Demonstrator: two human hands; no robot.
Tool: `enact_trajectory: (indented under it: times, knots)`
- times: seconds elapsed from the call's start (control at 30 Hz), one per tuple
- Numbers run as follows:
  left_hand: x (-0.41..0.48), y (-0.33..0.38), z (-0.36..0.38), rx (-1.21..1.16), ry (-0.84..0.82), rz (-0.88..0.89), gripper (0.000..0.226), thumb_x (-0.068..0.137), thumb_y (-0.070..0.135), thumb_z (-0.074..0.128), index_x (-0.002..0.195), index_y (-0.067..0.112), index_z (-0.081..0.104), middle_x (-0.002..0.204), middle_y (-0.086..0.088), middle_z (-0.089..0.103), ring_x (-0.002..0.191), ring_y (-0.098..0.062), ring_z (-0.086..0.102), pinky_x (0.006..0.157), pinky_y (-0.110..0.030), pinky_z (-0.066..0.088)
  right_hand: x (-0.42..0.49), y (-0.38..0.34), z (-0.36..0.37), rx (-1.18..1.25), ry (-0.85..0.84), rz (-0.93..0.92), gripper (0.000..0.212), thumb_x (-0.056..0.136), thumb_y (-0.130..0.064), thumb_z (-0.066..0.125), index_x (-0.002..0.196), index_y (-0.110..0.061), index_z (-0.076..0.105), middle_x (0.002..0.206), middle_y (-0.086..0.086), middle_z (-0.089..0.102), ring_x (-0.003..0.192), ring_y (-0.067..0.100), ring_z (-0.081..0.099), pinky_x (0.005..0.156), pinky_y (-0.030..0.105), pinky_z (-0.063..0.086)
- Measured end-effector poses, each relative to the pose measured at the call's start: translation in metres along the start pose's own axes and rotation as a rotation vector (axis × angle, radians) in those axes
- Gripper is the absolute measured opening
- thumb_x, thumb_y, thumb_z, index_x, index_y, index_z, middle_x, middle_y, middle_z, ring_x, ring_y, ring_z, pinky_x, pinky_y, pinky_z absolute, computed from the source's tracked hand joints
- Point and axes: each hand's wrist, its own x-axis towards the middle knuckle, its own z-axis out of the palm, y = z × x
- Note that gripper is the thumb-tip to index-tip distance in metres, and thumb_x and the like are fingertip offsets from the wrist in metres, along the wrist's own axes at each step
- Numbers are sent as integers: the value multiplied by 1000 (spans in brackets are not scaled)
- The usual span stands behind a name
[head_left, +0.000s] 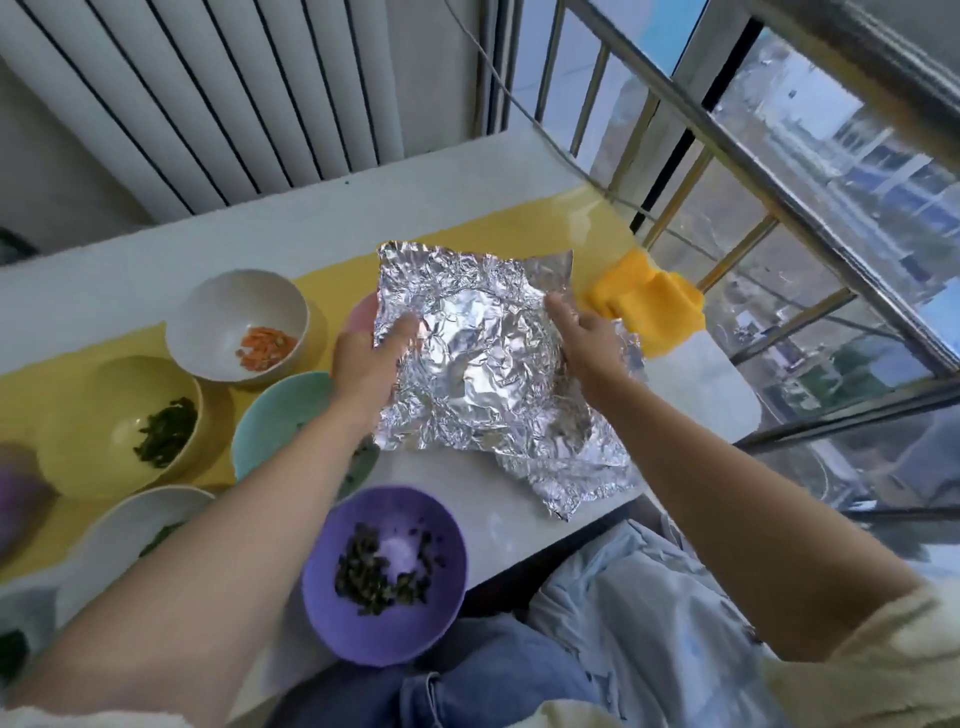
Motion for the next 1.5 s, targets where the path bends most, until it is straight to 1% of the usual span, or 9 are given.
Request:
enact_trajectory:
  times: [0.13,0.23,0.27,0.33,0.57,0.7,1.03,1.2,1.5]
  knots:
    - [-16,-12,-61,-17,135,28,57,96,49,51,122,-1,53,88,-27,60,86,-37,61,68,-36,52,-19,-10,48,-87,-238,15,44,91,-47,62,96,-4,58,82,4,56,72,14,55,65,24,46]
    - [-36,-29,-105,-63,230,44,48,99,40,49,91,-6,59,84,-32,62,82,-35,65,95,-49,45,-40,-19,91,-28,-285,-72,32,92,-42,62,82,-14,51,62,-9,40,42,-2,39,45,20,36]
    - [-42,-37,-120,-91,267,44,46,100,39,49,68,5,52,58,-12,56,56,-15,57,72,-19,25,-50,-24,107,-16,-304,-94,28,94,-42,61,89,-16,51,66,-11,40,44,-4,40,46,16,36]
    - [-57,-50,-149,-104,318,8,53,101,40,47,55,20,28,38,12,25,37,-3,23,44,-22,23,-70,-34,136,-13,-363,-100,29,95,-43,57,80,-18,51,59,-10,38,44,2,36,42,17,33]
    - [-115,-109,-258,-183,457,-69,49,96,39,55,56,22,34,34,9,31,34,-1,29,39,-14,26,-150,-49,231,-107,-487,-123,49,96,-48,52,94,-1,61,63,6,42,42,5,35,45,24,28]
    - [-148,-148,-322,-117,504,-27,42,94,29,63,62,14,40,47,2,34,43,-10,30,47,-25,24,-202,-46,278,-153,-594,-149,53,100,-40,49,118,10,57,113,35,60,104,48,57,82,53,49]
    - [-194,-256,-431,231,647,-215,54,91,42,62,54,10,40,60,-11,38,75,-49,56,58,-36,30,-288,-13,396,-501,-735,-290,27,95,-34,60,79,-13,55,71,8,60,63,19,53,64,33,44]
    - [-194,-261,-423,66,513,-472,79,92,50,58,149,3,31,152,-18,36,138,-34,39,107,-43,37,-299,-8,418,-694,-728,-353,32,98,-27,53,113,1,54,104,18,63,96,33,60,84,46,51]
    - [-205,-271,-433,79,614,-501,94,69,68,50,129,-4,49,126,-24,58,115,-40,55,92,-46,45,-300,0,441,-730,-704,-336,26,92,-26,61,103,-3,57,92,16,65,85,32,62,70,40,51]
